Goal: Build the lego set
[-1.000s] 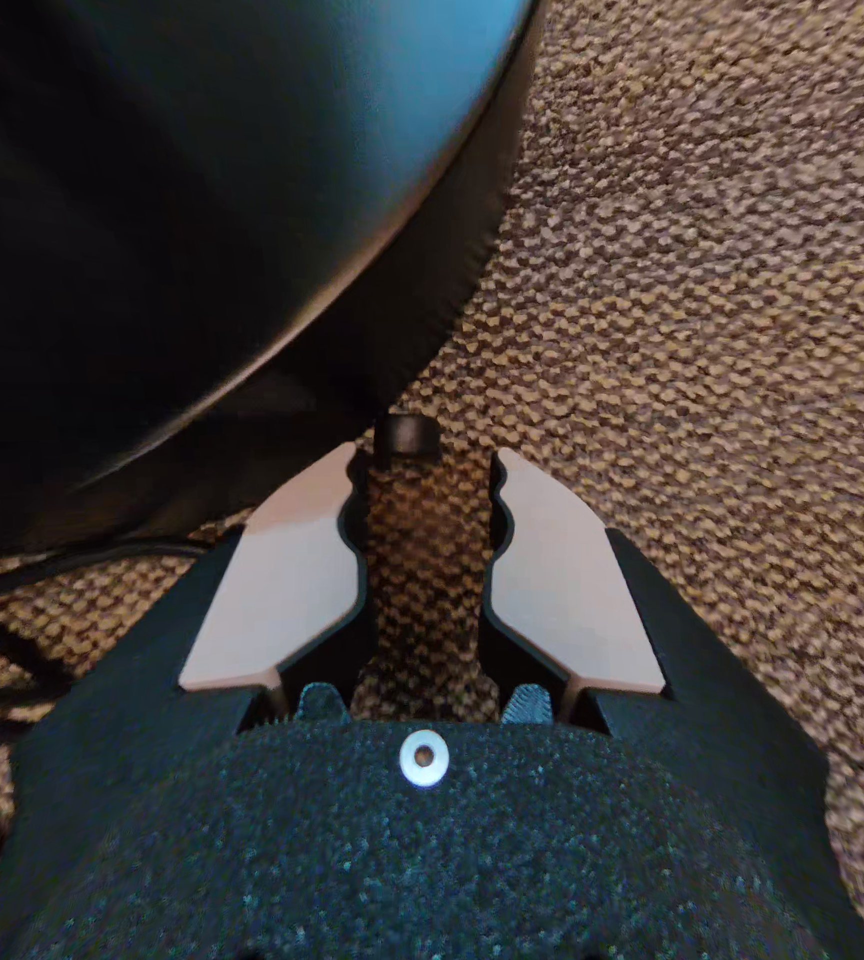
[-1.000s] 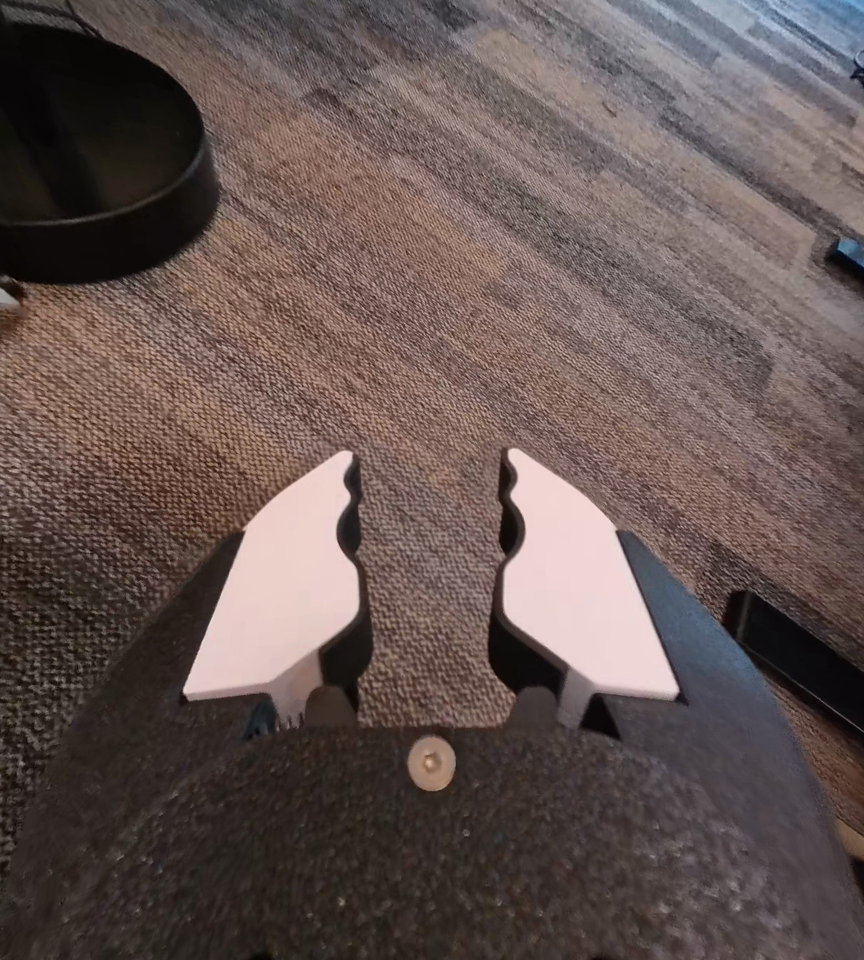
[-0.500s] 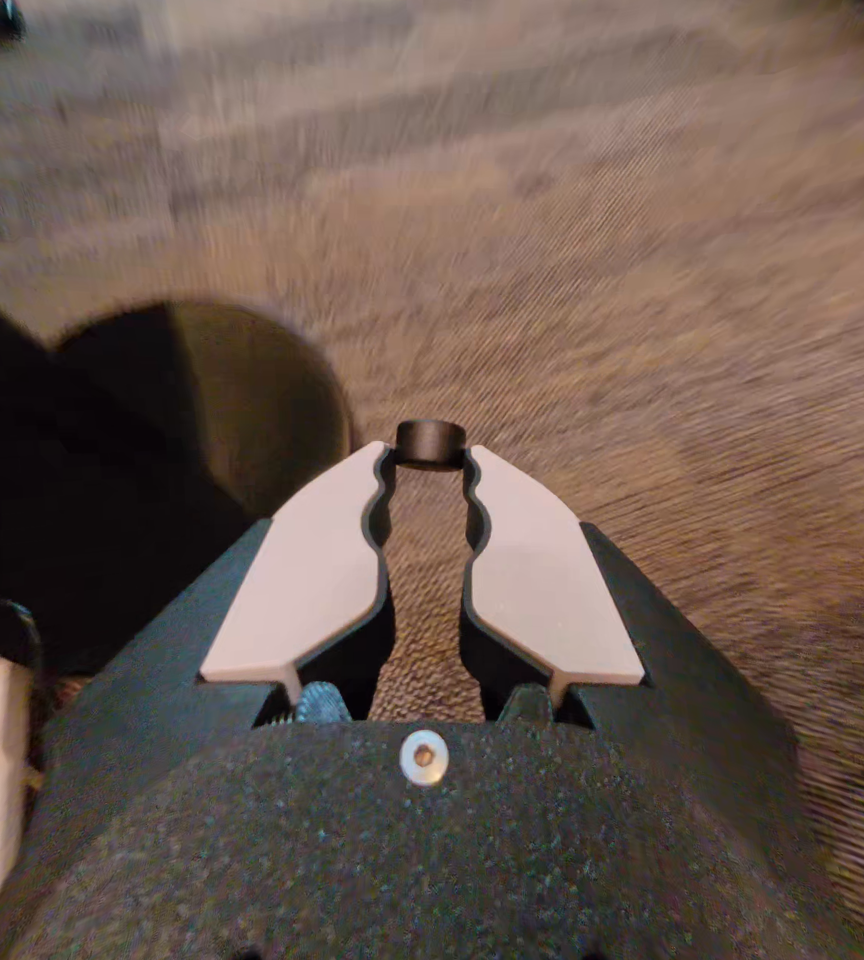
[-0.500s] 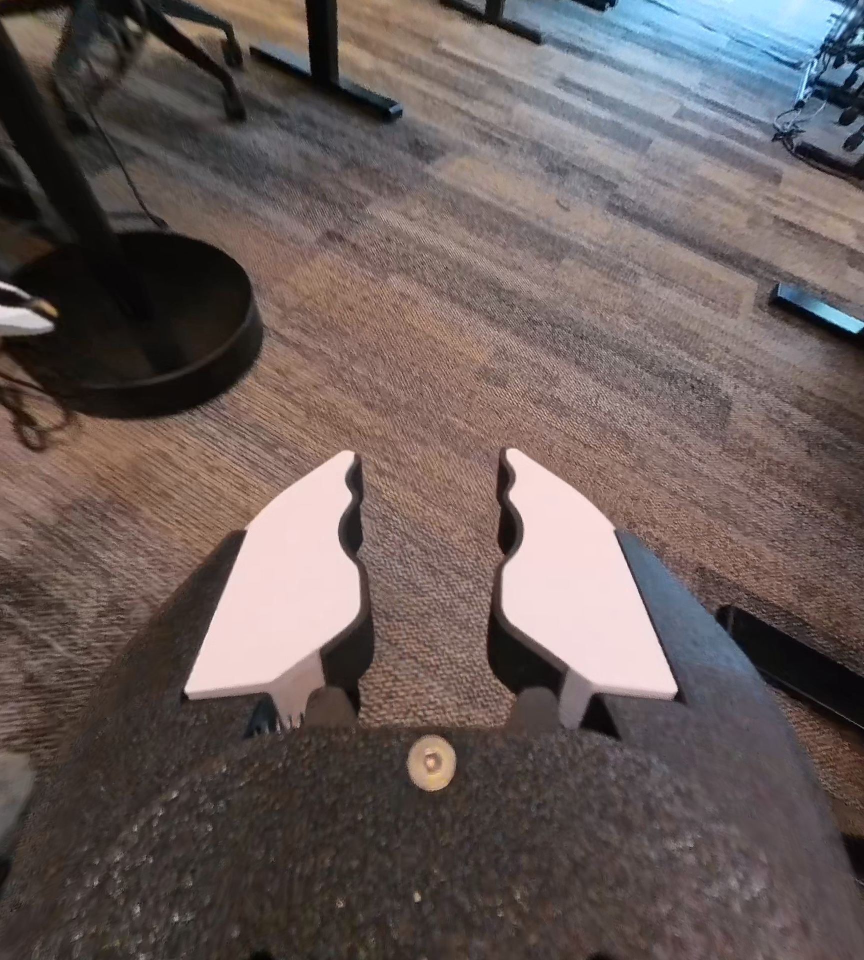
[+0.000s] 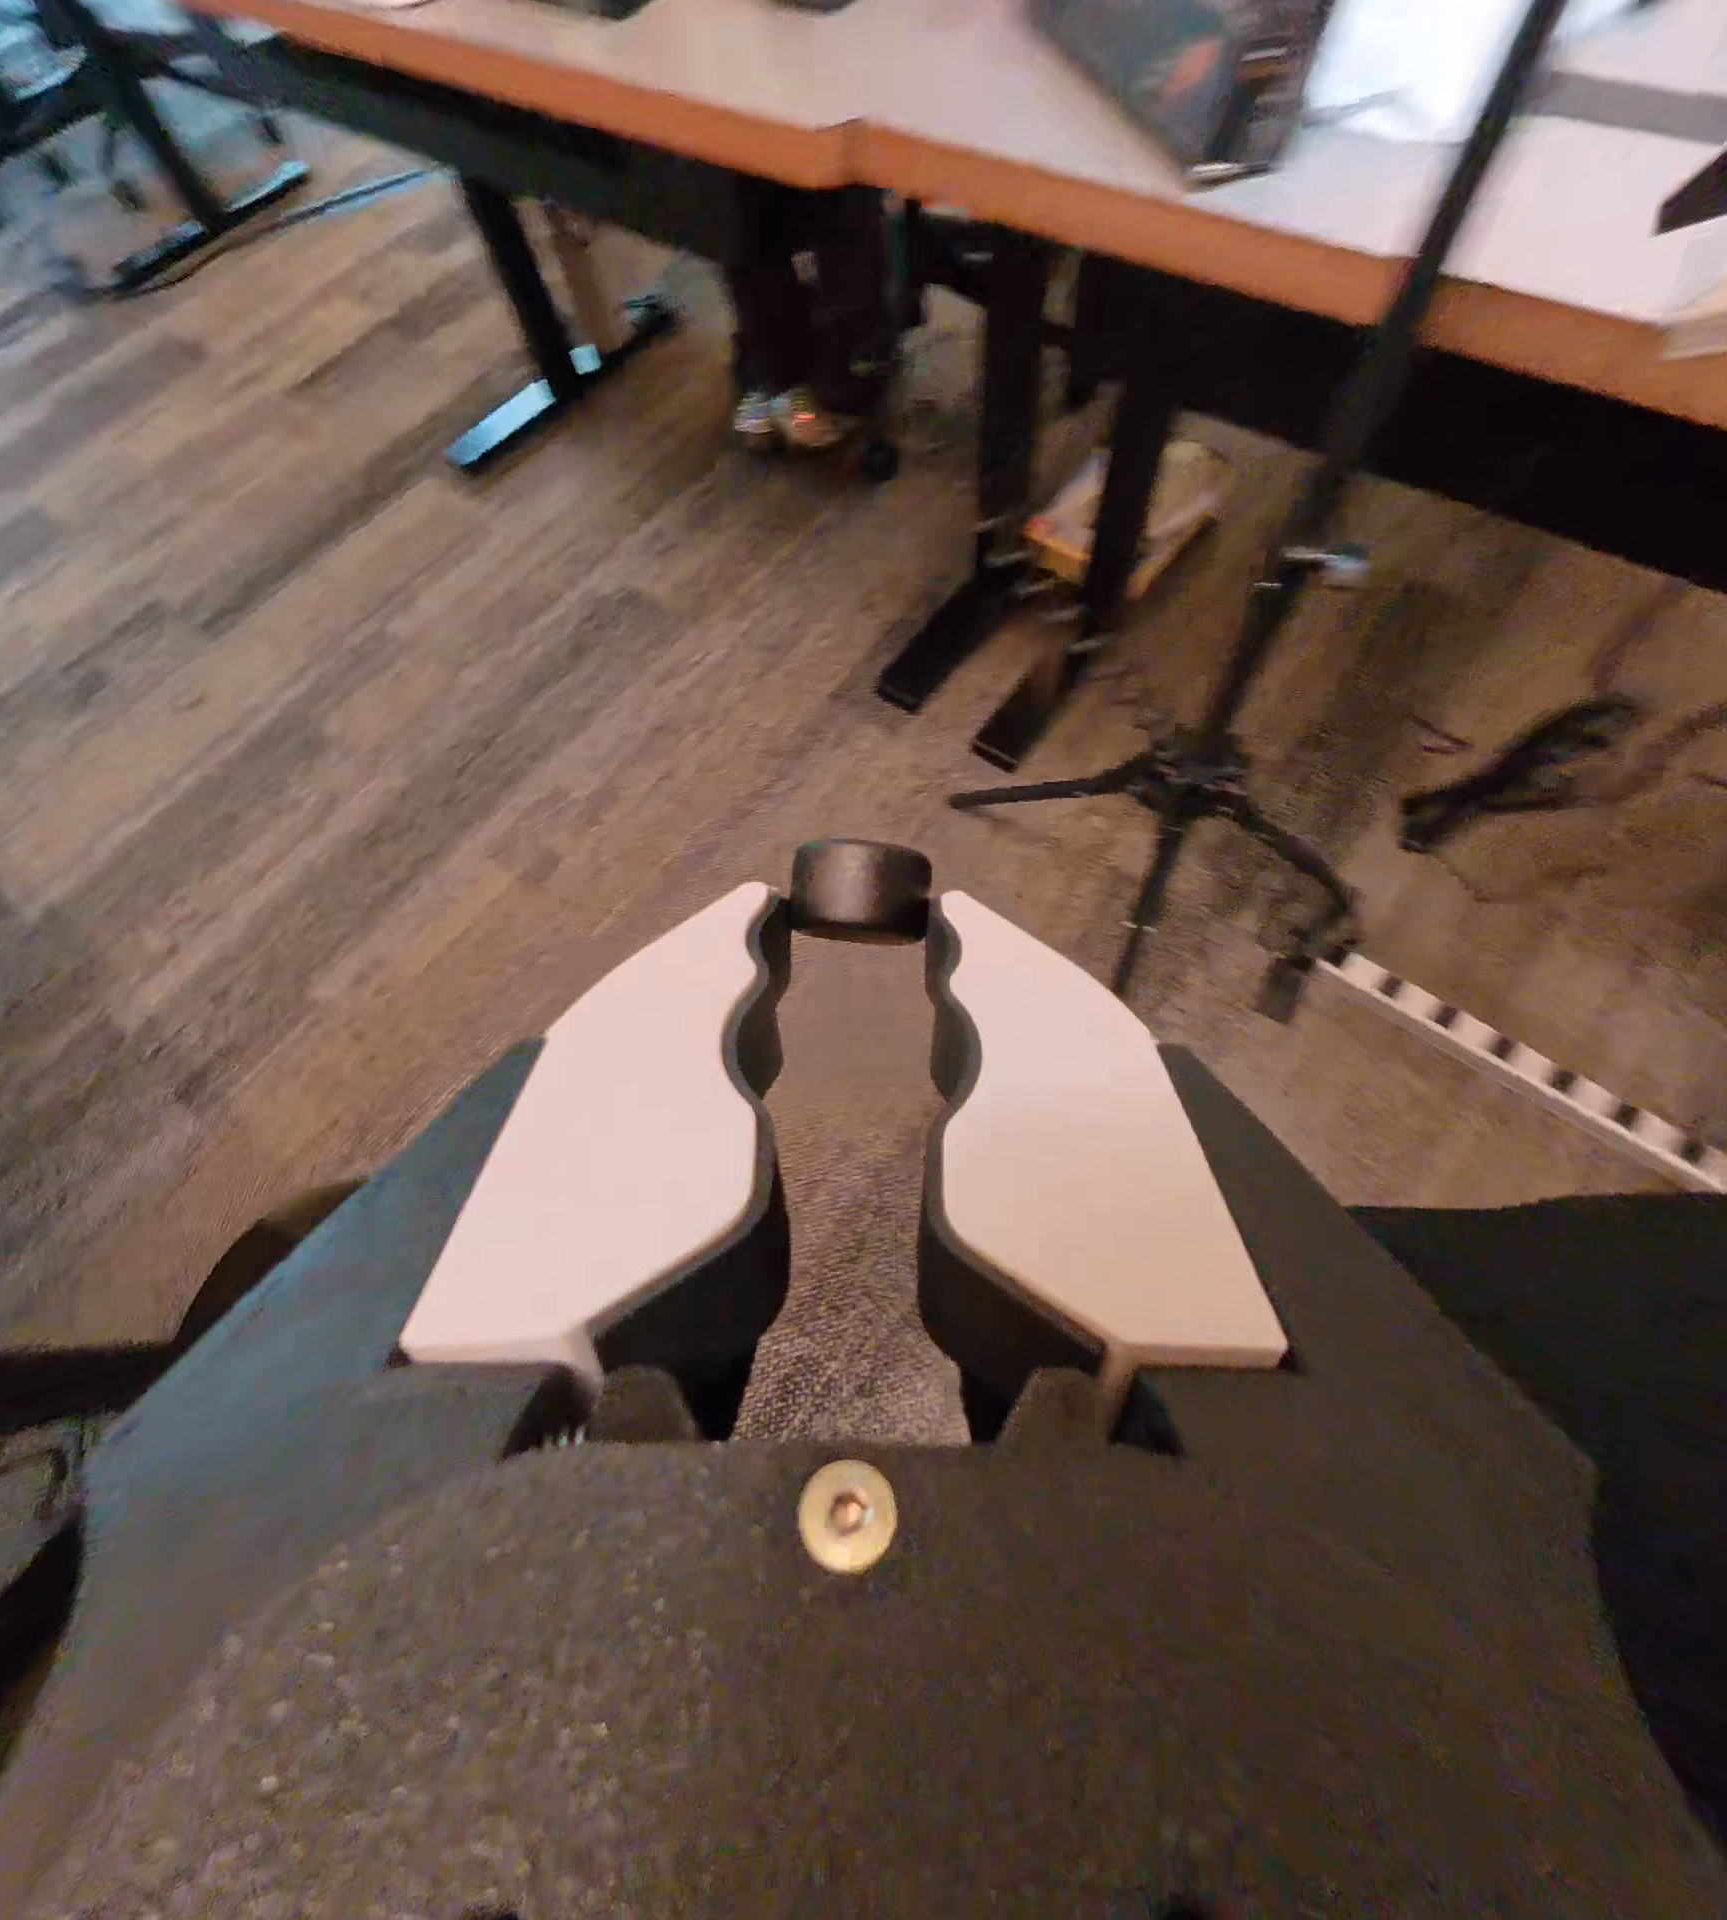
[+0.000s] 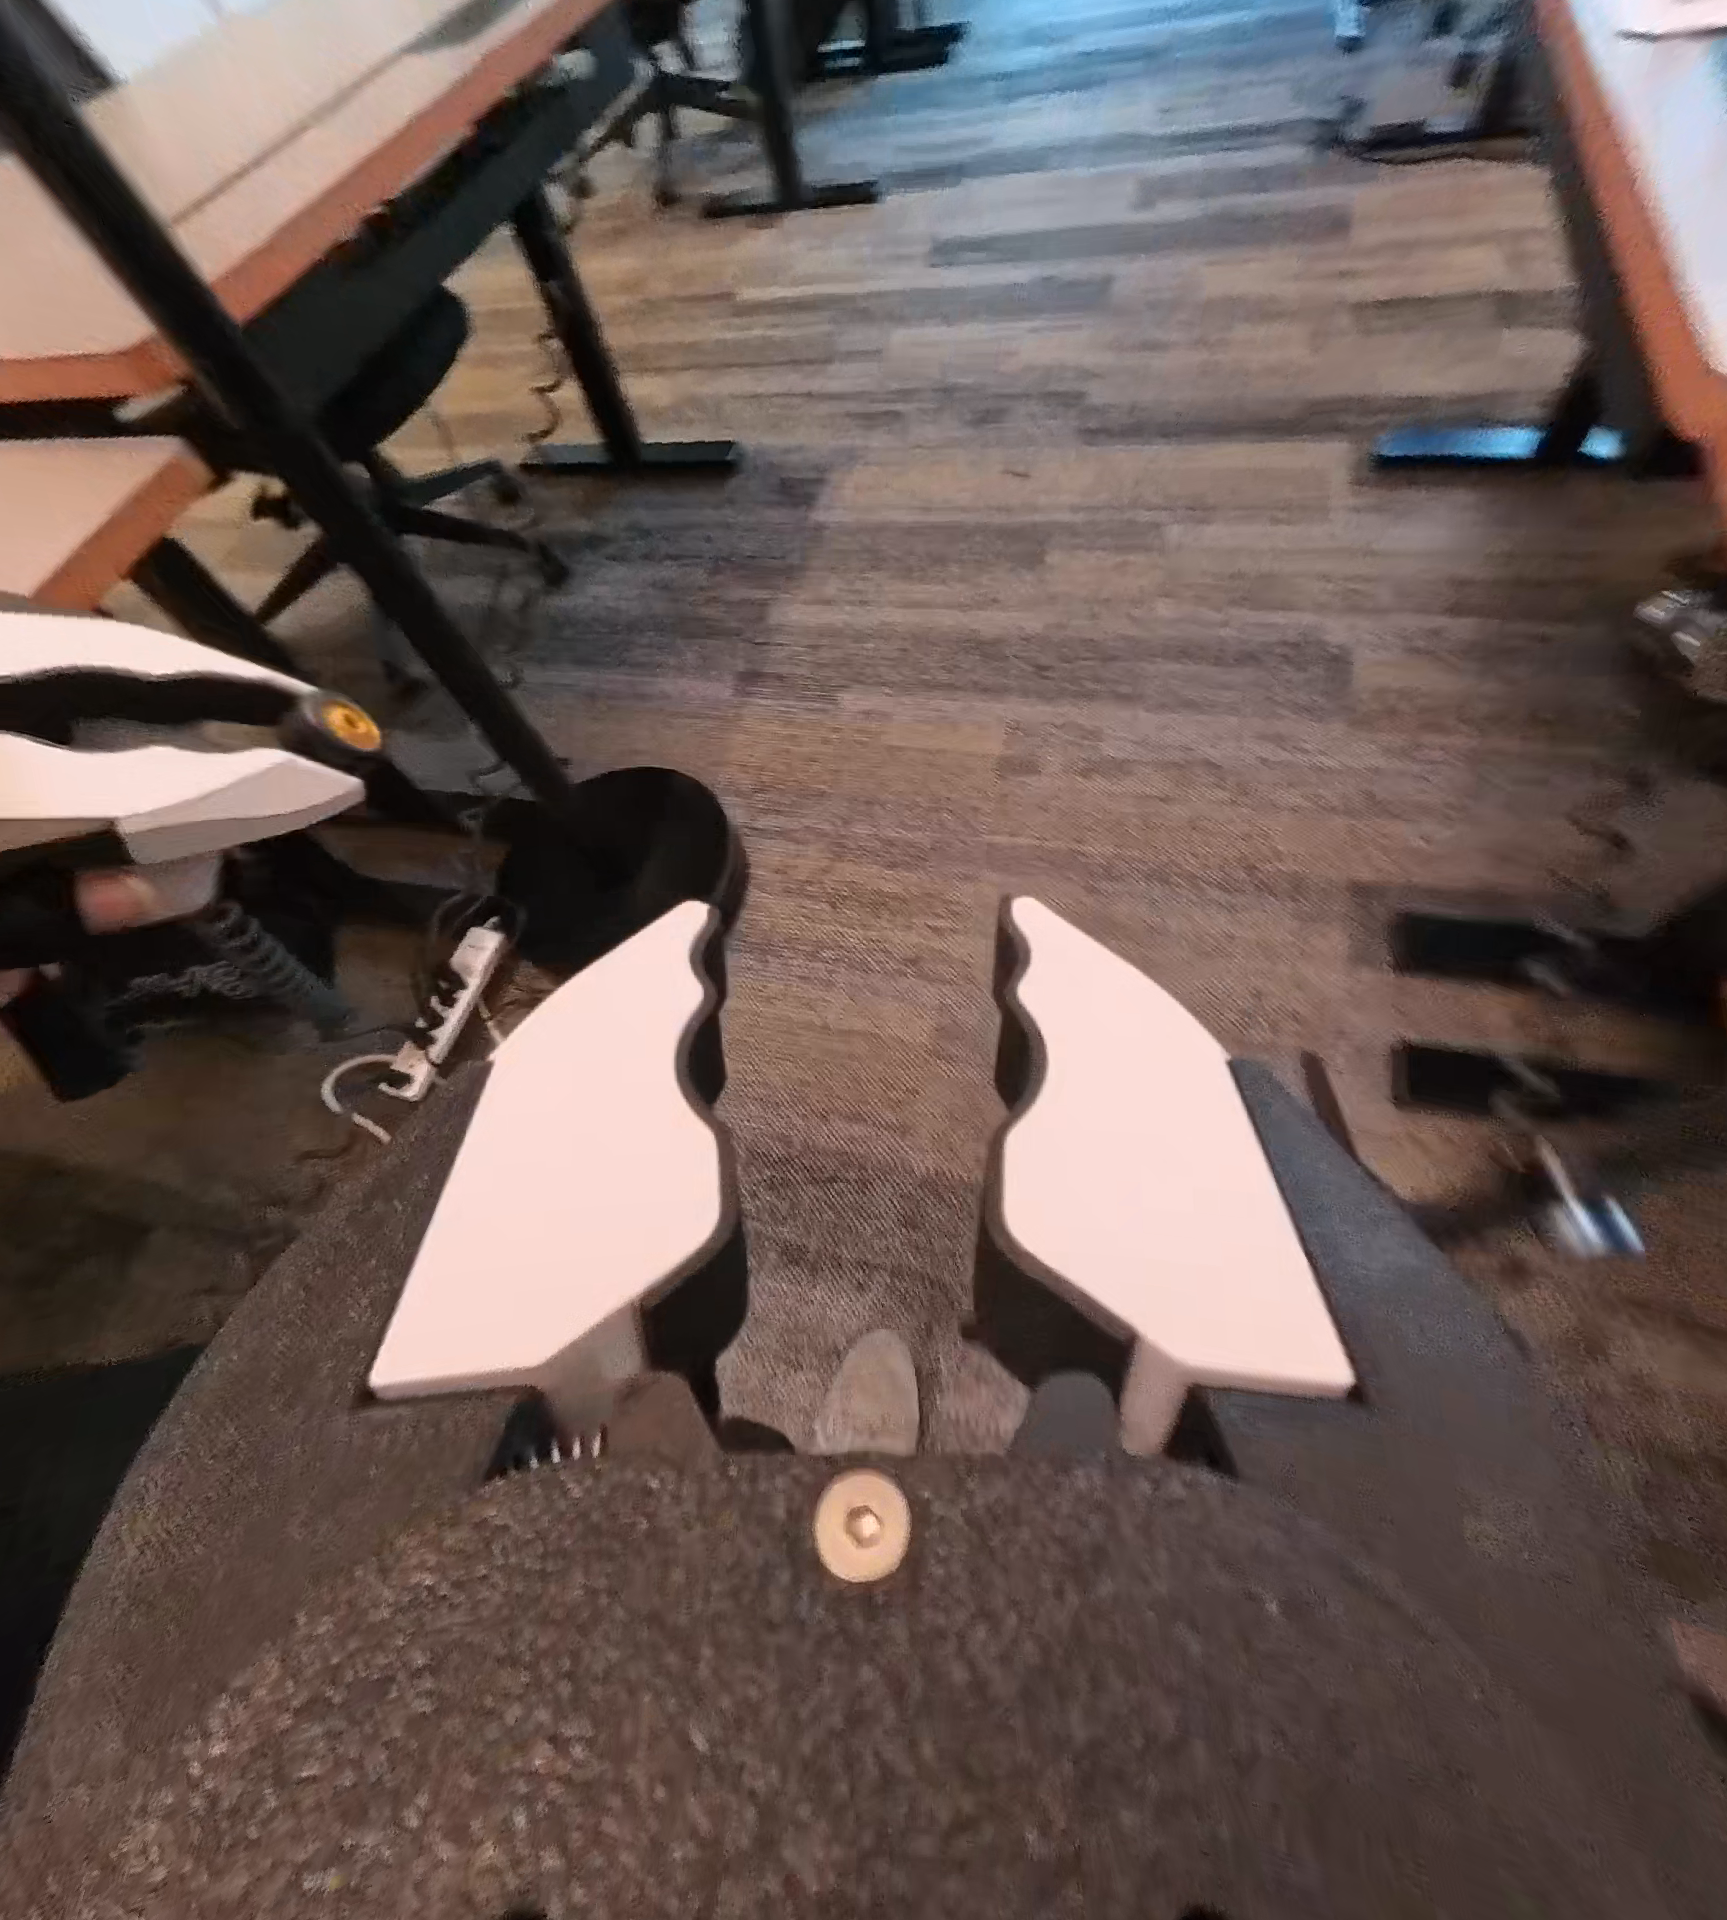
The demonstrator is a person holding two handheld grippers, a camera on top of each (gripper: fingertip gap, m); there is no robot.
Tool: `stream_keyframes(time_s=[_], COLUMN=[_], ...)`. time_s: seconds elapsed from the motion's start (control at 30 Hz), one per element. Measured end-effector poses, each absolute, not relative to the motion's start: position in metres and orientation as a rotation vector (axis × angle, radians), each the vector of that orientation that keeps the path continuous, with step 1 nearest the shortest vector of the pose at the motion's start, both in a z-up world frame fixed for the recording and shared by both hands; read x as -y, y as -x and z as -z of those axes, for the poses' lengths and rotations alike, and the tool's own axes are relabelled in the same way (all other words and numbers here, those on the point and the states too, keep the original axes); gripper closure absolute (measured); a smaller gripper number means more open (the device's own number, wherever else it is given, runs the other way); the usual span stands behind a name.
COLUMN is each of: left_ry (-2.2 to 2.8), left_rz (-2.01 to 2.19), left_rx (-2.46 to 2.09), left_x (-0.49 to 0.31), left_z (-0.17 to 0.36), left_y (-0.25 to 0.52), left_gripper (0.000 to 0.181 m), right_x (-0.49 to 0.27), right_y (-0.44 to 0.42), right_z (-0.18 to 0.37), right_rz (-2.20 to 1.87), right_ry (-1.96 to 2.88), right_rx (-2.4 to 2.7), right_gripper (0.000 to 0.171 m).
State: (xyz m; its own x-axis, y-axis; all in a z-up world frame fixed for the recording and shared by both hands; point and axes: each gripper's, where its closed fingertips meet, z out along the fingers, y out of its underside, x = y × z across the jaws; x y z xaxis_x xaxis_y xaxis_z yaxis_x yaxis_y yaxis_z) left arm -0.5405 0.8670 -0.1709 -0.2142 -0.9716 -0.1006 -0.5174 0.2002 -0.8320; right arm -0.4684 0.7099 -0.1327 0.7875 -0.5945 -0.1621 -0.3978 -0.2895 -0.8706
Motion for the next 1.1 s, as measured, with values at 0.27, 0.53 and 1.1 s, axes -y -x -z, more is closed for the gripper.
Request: stream_keyframes(time_s=[0.27,0.53,1.1], left_ry=[0.825,0.259,-0.94], left_rz=[1.178,1.461,1.753], left_rx=[-2.224,-2.46,-2.611], left_x=[-0.619,-0.354,0.204], left_z=[0.135,0.067,0.036], left_y=[0.612,0.758,1.237], left_gripper=[0.156,0.156,0.156], right_x=[-0.483,-0.275,0.194], right_y=[0.652,0.836,1.369], right_z=[0.112,0.021,0.019], right_rz=[0.441,0.774,1.367], right_ry=[1.753,1.485,0.848], right_rx=[-1.241,-1.545,-2.174], right_gripper=[0.122,0.122,0.124])
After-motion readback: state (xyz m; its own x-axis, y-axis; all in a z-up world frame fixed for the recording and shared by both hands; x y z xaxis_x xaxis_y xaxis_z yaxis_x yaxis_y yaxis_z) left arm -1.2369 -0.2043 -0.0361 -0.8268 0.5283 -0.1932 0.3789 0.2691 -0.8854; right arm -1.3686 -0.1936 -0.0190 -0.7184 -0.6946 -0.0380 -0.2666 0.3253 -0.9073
